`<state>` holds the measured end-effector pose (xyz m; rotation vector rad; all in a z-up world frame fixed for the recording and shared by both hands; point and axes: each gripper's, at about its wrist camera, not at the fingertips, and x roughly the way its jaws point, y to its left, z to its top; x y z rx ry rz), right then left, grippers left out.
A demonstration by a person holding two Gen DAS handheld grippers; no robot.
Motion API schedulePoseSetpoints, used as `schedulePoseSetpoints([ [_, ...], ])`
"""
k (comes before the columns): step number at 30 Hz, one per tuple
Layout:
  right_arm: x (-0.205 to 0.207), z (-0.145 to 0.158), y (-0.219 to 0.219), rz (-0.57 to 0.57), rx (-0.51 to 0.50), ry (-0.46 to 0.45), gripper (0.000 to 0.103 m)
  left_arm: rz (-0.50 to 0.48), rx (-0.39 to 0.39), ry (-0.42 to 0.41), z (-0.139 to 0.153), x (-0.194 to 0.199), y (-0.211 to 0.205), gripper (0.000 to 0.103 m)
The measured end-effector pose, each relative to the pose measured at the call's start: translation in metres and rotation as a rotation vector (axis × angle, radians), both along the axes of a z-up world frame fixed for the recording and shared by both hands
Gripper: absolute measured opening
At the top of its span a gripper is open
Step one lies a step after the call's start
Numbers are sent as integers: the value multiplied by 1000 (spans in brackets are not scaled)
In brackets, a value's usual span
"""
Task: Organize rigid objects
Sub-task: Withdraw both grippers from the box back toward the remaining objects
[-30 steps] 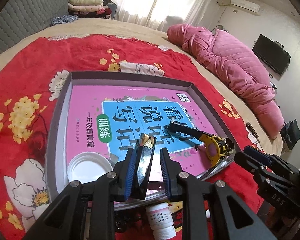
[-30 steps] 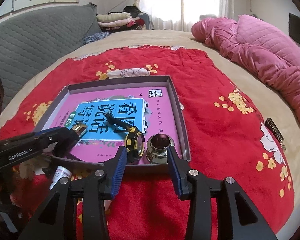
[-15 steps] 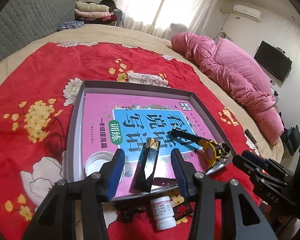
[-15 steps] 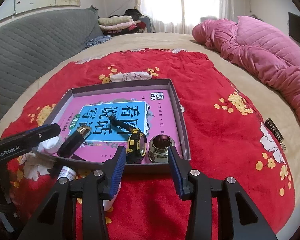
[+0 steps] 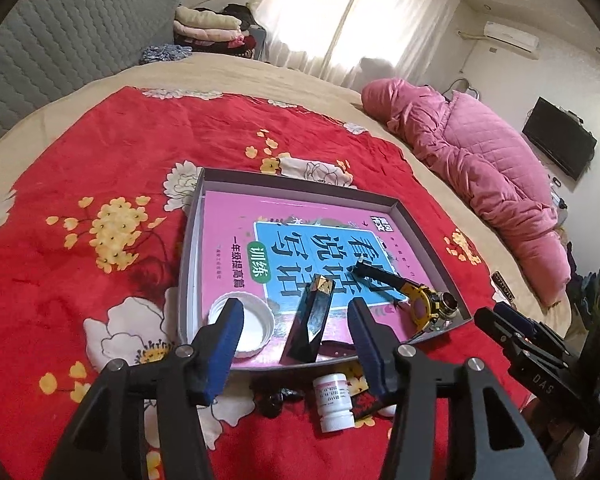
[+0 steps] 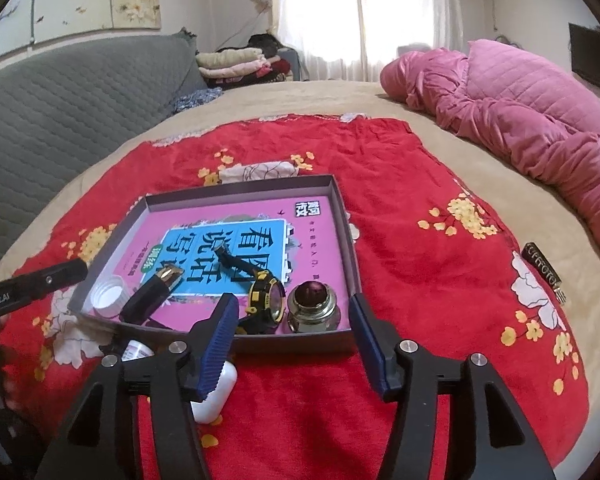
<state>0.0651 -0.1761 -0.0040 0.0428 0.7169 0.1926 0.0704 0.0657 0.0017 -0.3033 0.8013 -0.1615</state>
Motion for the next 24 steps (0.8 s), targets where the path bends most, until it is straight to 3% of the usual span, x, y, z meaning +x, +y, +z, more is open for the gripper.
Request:
schedulePoseSetpoints([
  [10, -7, 11, -7, -17, 11, -45, 69, -1, 41, -17, 11, -16, -9, 56],
  [12, -9, 13, -5, -11, 7, -53, 70, 1, 47, -21, 13, -19, -9, 69],
  [14, -11, 15, -4, -4, 5, -61, 71, 3, 54, -27, 16, -21, -9, 72],
  [24, -20, 24, -4, 2, 6, -115, 74, 26, 52, -33, 21, -28, -4, 72],
])
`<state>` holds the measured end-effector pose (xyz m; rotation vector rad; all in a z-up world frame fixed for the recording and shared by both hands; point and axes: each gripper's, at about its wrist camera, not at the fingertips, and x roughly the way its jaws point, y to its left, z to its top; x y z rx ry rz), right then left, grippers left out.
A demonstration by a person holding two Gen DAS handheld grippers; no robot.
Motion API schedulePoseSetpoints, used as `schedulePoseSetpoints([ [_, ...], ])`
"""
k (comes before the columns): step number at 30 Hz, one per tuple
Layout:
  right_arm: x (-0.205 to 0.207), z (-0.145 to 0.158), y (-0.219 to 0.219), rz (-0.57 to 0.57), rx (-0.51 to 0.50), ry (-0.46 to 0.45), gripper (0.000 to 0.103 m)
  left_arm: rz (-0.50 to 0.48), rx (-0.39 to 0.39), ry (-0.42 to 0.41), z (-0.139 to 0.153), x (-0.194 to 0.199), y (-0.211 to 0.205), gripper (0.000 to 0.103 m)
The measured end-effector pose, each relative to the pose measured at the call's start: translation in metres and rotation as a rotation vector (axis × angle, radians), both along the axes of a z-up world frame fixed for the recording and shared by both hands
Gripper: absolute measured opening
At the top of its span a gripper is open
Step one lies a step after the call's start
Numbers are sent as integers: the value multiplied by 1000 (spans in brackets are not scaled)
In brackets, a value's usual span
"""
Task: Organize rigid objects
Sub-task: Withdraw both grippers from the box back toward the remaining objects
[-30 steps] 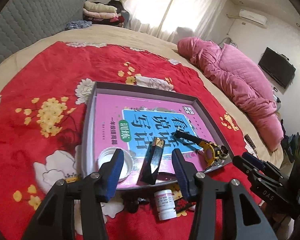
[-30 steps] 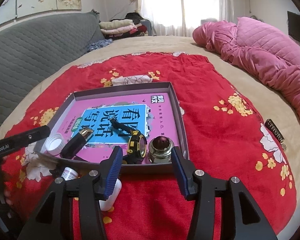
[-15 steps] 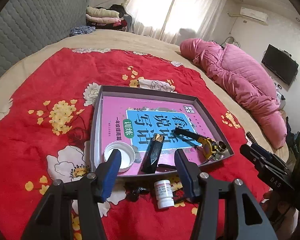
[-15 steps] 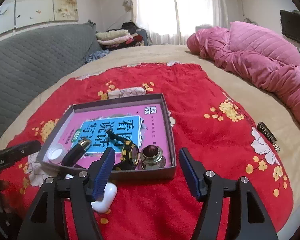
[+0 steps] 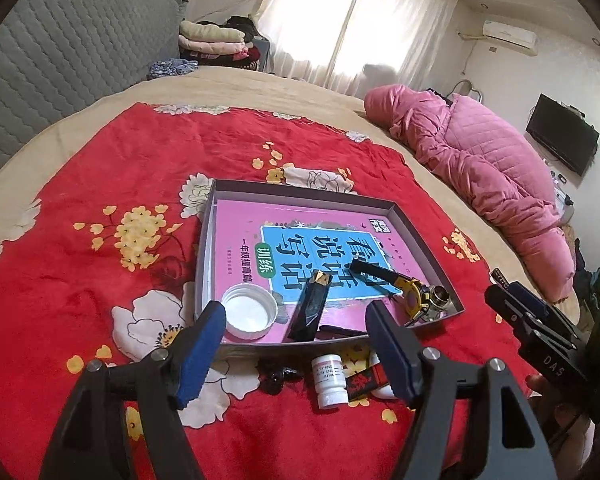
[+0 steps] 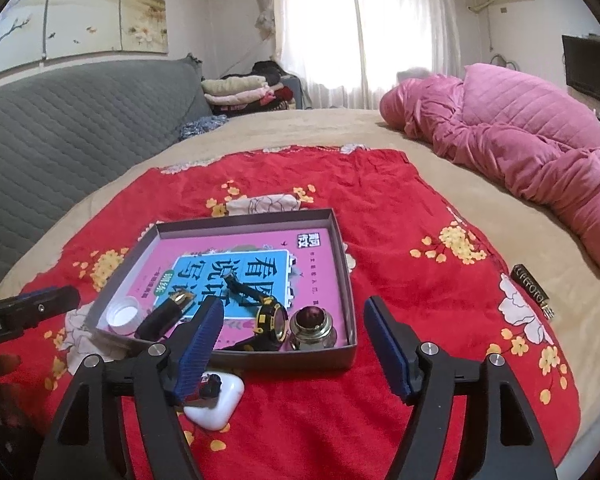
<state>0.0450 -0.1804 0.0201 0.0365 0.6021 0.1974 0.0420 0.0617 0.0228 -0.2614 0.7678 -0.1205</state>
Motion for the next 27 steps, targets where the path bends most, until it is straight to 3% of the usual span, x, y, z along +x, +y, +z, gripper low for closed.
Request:
schedulePoseSetpoints([
  [7, -6, 6, -2, 3, 9, -27, 75, 9, -1, -28, 12, -8, 3, 72],
  [27, -27, 7, 7, 85, 22, -24, 75, -40, 16, 26, 1, -22, -15, 72],
])
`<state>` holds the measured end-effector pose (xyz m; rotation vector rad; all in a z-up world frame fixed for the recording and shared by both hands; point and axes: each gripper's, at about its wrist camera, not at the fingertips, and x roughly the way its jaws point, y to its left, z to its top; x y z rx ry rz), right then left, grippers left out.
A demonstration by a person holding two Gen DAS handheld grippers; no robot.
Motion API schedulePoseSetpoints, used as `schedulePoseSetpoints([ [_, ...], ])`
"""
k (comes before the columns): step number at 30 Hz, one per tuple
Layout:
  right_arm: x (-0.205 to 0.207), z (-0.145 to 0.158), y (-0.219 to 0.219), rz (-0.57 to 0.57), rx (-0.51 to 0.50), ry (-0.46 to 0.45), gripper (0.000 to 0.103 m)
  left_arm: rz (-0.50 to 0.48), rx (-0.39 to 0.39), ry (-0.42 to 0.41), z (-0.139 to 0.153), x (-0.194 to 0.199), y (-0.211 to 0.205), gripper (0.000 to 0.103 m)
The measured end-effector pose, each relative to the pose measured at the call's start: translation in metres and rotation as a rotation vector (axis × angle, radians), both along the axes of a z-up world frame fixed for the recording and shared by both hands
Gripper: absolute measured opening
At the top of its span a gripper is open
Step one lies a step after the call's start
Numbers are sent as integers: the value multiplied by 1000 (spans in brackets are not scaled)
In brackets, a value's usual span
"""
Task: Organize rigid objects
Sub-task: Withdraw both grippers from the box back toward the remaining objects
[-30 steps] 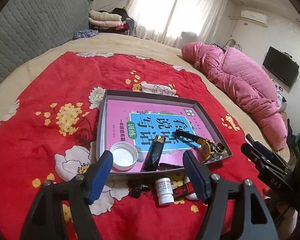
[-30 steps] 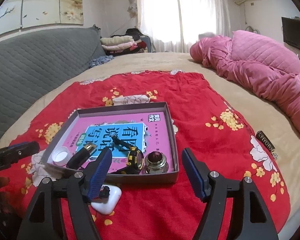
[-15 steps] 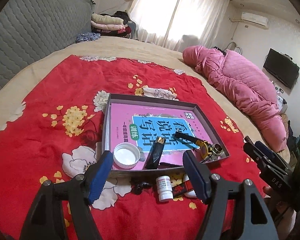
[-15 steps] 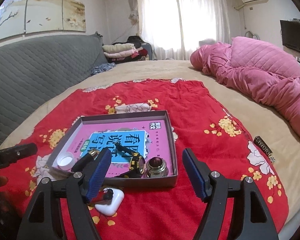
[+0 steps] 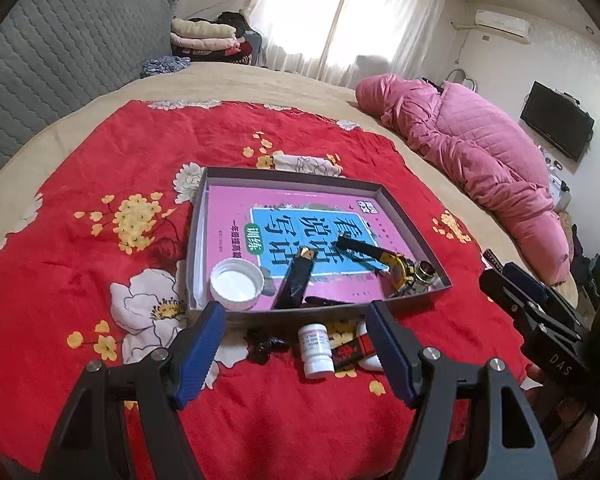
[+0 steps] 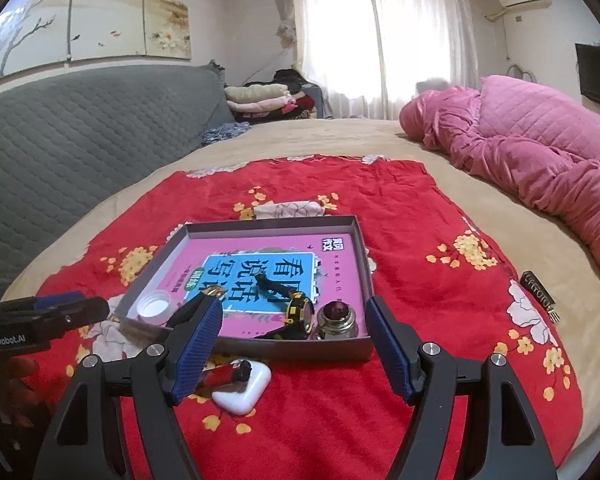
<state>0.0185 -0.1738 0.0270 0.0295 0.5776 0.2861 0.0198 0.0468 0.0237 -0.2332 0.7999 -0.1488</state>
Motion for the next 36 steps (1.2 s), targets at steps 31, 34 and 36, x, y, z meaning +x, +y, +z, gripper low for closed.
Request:
schedulePoseSetpoints([
  [31, -8, -29, 16, 82, -40, 146, 75, -69, 0, 143, -31, -5, -20, 72],
  [34, -5, -35, 17, 77, -48, 170, 75, -74, -6, 161, -35, -4, -21, 72],
  [36, -4, -39, 17, 77, -52, 186, 75, -76, -12, 171, -39, -4, -21, 72],
])
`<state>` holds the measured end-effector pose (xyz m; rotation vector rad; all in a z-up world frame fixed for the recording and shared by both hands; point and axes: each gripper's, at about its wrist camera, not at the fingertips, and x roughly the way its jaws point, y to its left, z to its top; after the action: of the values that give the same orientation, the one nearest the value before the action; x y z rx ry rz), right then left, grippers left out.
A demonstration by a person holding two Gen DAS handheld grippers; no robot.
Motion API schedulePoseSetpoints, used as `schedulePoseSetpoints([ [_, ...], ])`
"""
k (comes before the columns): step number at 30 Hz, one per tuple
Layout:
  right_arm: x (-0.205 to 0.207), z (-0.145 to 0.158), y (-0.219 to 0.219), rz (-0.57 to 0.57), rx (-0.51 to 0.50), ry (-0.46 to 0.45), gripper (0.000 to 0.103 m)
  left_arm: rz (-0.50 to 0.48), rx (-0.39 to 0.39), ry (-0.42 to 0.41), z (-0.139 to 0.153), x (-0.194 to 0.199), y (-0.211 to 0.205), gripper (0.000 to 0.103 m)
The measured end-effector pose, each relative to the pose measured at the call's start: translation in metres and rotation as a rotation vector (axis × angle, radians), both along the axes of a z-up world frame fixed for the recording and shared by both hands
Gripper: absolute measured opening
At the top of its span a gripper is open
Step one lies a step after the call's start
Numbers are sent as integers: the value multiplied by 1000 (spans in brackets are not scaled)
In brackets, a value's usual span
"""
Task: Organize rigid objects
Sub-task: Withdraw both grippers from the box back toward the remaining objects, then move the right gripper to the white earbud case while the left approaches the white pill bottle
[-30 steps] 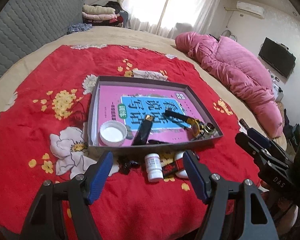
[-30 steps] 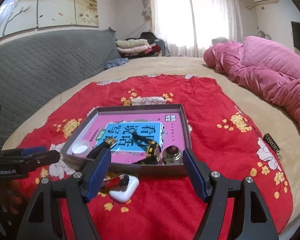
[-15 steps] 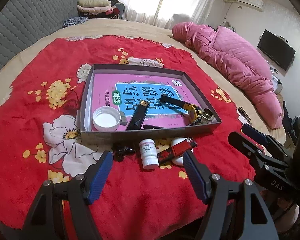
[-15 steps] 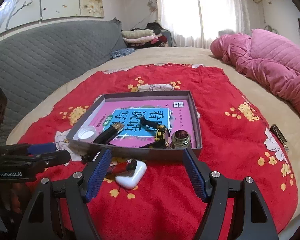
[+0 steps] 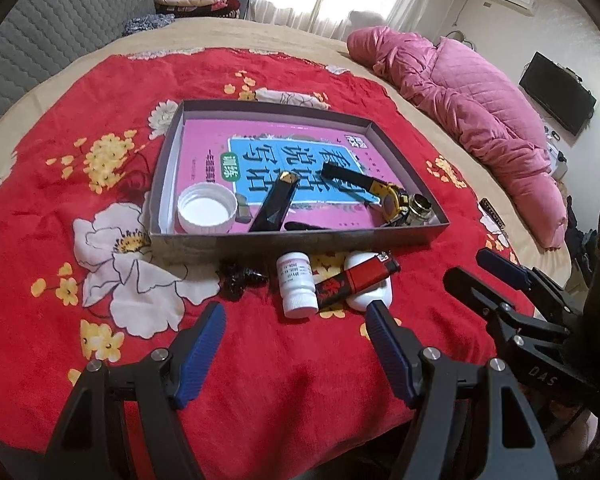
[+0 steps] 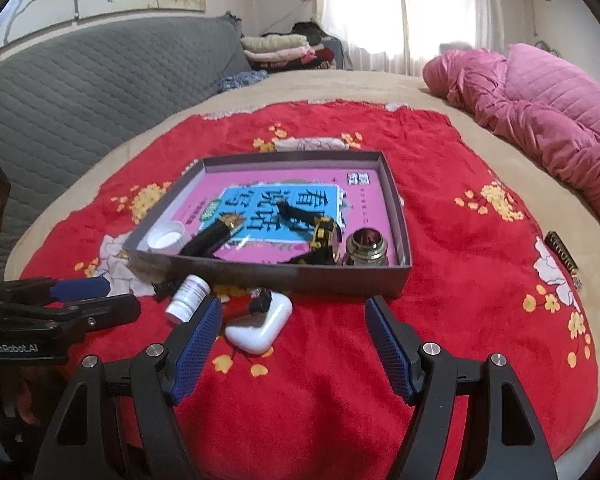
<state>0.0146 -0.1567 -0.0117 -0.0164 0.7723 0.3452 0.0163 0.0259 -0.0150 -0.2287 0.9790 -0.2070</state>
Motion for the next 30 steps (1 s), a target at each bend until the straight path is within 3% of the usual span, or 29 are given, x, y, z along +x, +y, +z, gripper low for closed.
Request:
schedulePoseSetpoints([
  [20, 18, -50, 32, 70, -79, 141, 75, 0, -29, 83, -27, 9, 1, 72],
  [30, 33, -72, 48, 50, -96, 148, 75, 21, -32, 93, -34, 19, -1, 72],
])
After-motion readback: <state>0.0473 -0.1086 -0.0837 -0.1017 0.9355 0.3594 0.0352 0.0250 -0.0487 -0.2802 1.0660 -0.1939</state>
